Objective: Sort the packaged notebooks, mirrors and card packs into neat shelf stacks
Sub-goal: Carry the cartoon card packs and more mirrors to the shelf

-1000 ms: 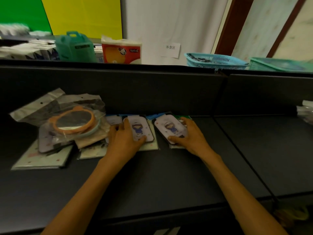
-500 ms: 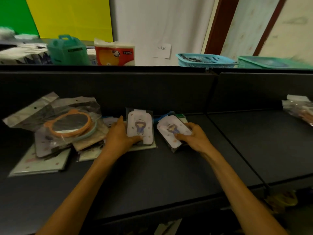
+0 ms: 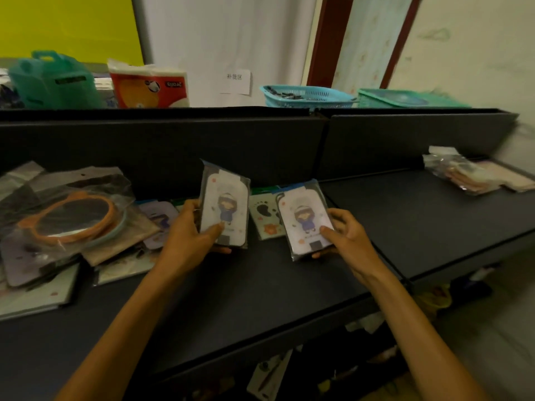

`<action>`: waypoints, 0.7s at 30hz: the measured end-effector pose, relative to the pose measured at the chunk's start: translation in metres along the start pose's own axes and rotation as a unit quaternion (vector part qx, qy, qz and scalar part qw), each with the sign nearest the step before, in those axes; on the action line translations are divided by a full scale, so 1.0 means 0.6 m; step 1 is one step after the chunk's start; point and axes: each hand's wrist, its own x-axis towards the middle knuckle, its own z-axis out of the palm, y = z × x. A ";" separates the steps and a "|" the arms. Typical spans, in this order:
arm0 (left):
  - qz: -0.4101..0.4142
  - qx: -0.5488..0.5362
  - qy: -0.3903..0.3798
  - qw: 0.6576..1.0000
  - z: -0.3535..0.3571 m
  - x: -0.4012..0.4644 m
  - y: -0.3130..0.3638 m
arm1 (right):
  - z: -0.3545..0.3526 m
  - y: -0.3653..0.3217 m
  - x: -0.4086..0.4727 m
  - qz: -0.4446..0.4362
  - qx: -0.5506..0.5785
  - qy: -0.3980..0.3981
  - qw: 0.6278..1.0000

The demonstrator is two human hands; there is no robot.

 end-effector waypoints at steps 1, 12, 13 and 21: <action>0.007 -0.012 -0.008 1.000 0.010 -0.003 0.002 | -0.015 0.002 -0.006 -0.008 0.000 0.006 1.000; 0.038 -0.034 -0.085 0.995 0.242 -0.048 0.022 | -0.245 0.027 -0.078 -0.054 -0.008 0.082 0.995; 0.032 -0.043 -0.095 0.994 0.272 -0.055 0.027 | -0.276 0.028 -0.086 -0.054 -0.010 0.091 0.994; 0.060 -0.049 -0.140 0.987 0.498 -0.099 0.057 | -0.496 0.054 -0.127 -0.052 -0.057 0.142 0.987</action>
